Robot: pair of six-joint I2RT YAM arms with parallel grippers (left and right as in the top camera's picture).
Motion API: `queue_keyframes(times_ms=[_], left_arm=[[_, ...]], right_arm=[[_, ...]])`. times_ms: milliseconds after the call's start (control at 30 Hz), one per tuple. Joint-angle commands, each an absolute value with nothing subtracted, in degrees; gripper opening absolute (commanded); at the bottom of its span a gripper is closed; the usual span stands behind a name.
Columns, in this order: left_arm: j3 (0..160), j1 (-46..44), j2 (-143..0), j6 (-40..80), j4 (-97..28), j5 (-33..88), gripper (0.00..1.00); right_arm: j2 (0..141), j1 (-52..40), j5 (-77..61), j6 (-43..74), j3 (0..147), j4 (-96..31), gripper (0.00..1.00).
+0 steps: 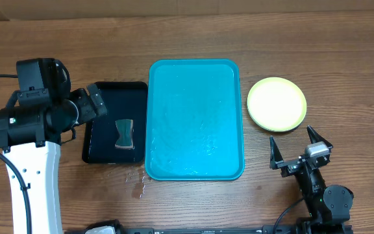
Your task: Clean dirty plates on tray and stack at the side
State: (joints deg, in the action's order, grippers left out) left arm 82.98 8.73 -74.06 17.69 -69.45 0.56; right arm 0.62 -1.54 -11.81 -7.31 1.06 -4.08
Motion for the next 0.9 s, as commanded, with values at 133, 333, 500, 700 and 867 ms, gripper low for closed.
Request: queue_keyframes(times_ms=[133, 333, 500, 700, 867], left_arm=[[83.72, 8.97, -74.32, 18.24, -69.41, -0.23, 1.00], [83.64, 8.97, -74.46, 18.24, -69.41, -0.21, 1.00], [83.61, 8.97, -72.55, 18.24, -69.41, -0.23, 1.00], [82.98, 8.86, -68.49, 18.24, -69.41, -0.21, 1.00], [79.88, 6.66, -64.53, 18.24, -69.38, -0.25, 1.00]], right_arm=[[0.16, -1.54, -12.05, -7.35, 0.45, -3.70, 1.00], [0.16, -1.54, -12.05, -7.35, 0.45, -3.70, 1.00], [0.16, -1.54, -12.05, -7.35, 0.45, -3.70, 1.00], [0.16, -1.54, -12.05, -7.35, 0.45, -3.70, 1.00], [0.16, -1.54, -12.05, -7.35, 0.45, -3.70, 1.00]])
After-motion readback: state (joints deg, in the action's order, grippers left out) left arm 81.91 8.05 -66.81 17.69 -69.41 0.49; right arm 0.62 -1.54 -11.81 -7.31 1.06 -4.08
